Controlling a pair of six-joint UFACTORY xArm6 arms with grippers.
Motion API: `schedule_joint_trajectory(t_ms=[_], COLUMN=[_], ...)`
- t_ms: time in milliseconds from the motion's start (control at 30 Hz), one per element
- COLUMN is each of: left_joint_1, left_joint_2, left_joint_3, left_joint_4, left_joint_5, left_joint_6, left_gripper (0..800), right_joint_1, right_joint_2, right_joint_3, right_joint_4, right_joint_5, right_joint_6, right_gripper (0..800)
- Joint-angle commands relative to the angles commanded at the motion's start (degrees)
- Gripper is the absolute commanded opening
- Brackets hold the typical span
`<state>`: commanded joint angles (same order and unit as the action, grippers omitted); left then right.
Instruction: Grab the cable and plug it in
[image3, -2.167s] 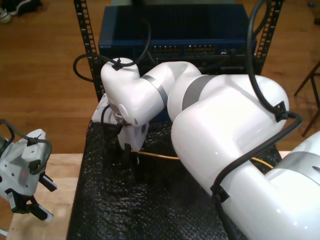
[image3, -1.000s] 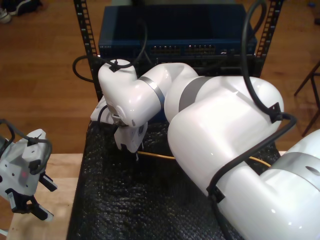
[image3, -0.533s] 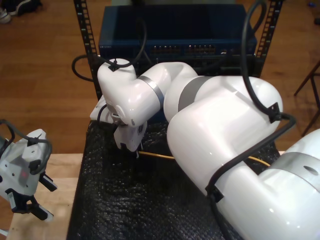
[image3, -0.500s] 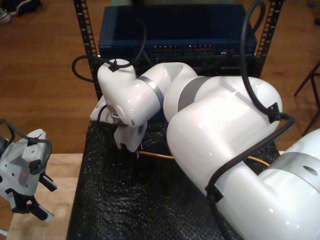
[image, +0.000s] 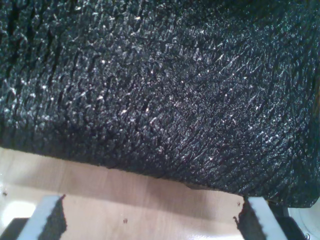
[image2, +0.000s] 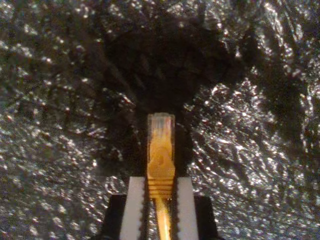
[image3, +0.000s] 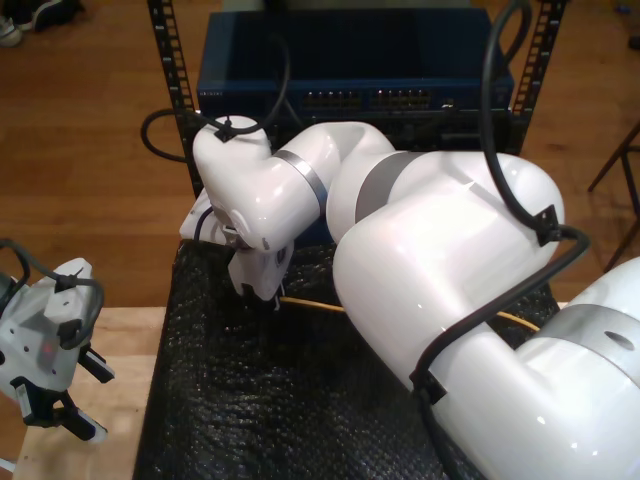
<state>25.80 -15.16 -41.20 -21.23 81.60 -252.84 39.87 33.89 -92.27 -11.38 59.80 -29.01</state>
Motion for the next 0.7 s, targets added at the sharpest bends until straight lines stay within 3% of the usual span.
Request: schedule_joint_trajectory(t_ms=[367,700], left_joint_1=[0.1,0.1], left_joint_2=[0.0,0.0], left_joint_3=[0.1,0.4], left_joint_4=[-0.1,-0.2], left_joint_5=[0.4,0.8], left_joint_6=[0.2,0.4], left_gripper=[800,800], right_joint_1=[-0.5,-2.4], right_joint_2=[-3.4,-11.5], right_joint_3=[1.8,8.4], right_joint_4=[0.1,2.0], right_joint_5=[0.4,0.5], right_joint_6=[-13.8,-23.6], right_gripper=[6,6])
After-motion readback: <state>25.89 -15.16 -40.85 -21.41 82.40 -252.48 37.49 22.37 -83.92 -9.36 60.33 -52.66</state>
